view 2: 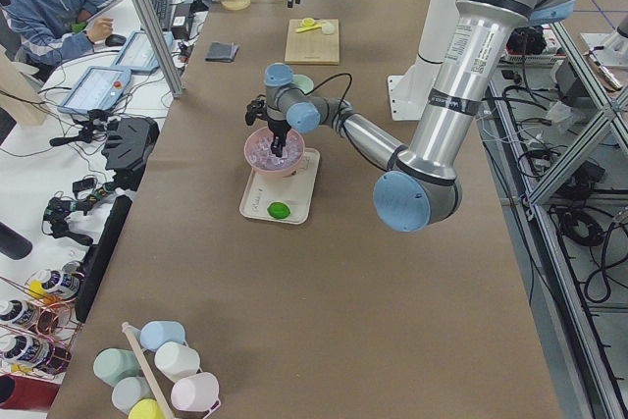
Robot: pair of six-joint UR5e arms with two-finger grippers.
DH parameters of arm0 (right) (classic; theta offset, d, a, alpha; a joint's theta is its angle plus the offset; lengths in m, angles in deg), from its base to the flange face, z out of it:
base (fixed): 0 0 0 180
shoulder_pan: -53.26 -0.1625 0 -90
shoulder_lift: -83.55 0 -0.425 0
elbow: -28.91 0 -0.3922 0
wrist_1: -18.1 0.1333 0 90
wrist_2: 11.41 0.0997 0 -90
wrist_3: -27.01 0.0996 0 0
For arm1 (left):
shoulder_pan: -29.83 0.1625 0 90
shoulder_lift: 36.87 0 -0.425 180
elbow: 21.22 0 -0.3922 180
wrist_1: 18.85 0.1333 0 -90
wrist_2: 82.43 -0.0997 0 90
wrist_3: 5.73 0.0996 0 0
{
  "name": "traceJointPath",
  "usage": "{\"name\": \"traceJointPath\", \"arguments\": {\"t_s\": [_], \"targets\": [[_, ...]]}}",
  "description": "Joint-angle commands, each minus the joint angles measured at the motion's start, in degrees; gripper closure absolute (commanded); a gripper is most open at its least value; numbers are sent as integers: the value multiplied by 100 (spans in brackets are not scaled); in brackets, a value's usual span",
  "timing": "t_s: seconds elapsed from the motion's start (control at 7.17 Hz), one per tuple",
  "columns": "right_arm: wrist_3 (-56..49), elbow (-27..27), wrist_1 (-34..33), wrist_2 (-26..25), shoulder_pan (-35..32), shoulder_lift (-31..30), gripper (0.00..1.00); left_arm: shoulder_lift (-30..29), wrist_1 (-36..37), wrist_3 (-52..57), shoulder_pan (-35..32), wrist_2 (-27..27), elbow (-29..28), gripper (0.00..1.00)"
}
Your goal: Put spoon and ice into bowl
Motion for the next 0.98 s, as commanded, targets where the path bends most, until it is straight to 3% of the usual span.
{"name": "traceJointPath", "arguments": {"t_s": [0.0,0.42,0.84], "targets": [[-343,57,4,376,-368,-191,0,2,16,0,15,20,2,62],[-361,101,4,387,-422,-305,0,-7,59,-9,15,47,11,100],[-658,101,4,387,-562,-463,0,2,68,35,-2,55,81,100]]}}
